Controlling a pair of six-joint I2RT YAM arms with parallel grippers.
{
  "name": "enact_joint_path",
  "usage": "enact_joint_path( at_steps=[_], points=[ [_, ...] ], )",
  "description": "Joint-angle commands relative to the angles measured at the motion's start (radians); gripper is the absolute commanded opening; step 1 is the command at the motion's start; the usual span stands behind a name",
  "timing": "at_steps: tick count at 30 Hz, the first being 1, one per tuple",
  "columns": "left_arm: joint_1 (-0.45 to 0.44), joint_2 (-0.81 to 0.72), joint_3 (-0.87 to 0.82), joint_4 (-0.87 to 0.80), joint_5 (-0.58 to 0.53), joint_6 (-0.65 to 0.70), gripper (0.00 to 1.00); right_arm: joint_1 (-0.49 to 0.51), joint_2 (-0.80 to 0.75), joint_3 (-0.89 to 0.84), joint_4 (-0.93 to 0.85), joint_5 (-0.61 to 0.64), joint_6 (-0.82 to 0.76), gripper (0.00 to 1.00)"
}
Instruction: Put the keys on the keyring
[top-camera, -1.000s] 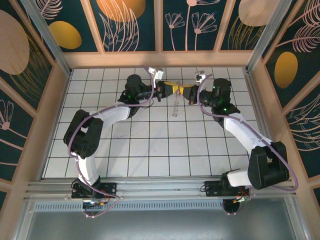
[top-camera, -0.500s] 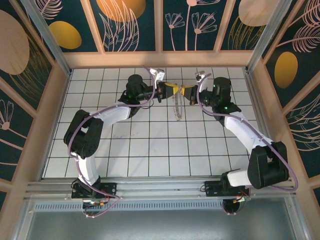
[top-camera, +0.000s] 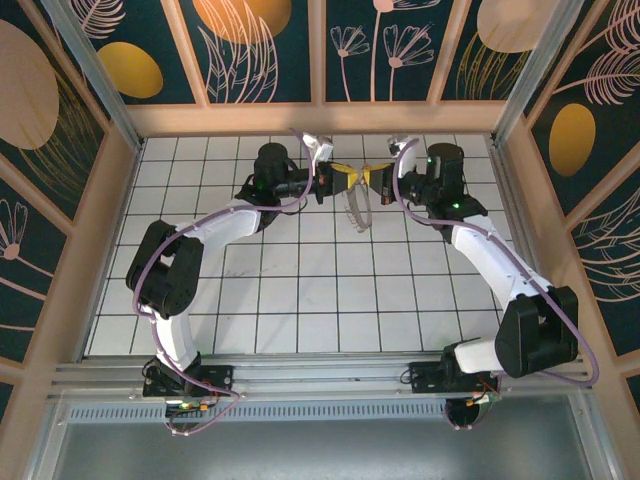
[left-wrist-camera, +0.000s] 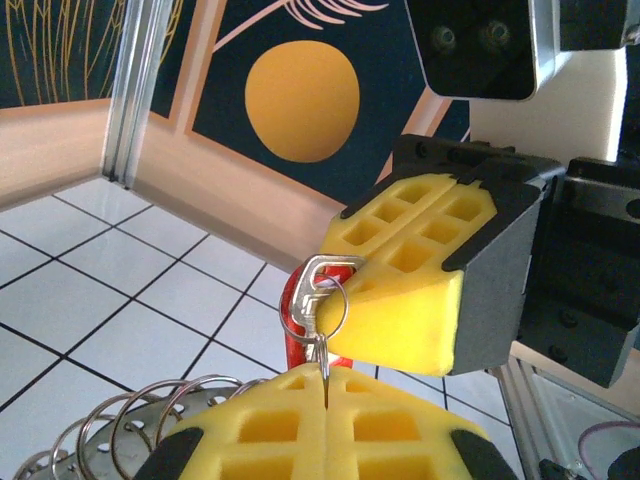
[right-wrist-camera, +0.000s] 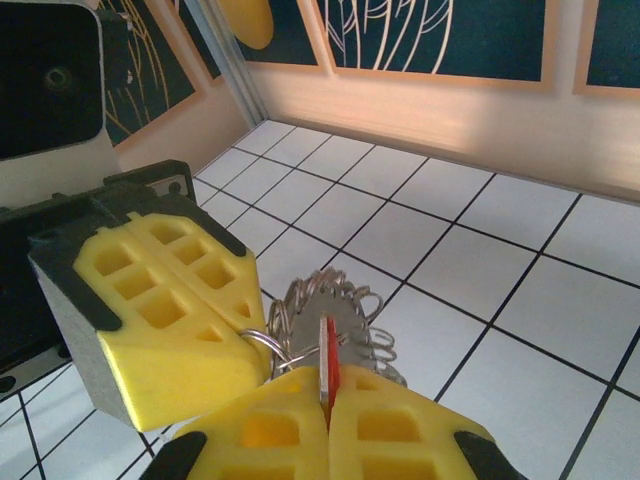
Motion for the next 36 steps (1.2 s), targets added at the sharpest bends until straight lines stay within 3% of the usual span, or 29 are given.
enact_joint_path(
  at_steps=[1, 15, 36],
  points=[
    [-0.005, -0.031, 0.033, -0.003, 0.036, 0.036, 0.00, 0.013, 0.024, 0.061, -0.020, 0.009, -0.037, 0.00],
    [-0.006, -0.033, 0.034, -0.012, 0.029, 0.047, 0.00, 0.025, 0.033, 0.063, -0.035, 0.077, -0.047, 0.00],
    [-0.006, -0.034, 0.040, -0.004, 0.026, 0.034, 0.00, -0.004, 0.015, -0.004, 0.011, 0.038, -0.007, 0.00]
  ],
)
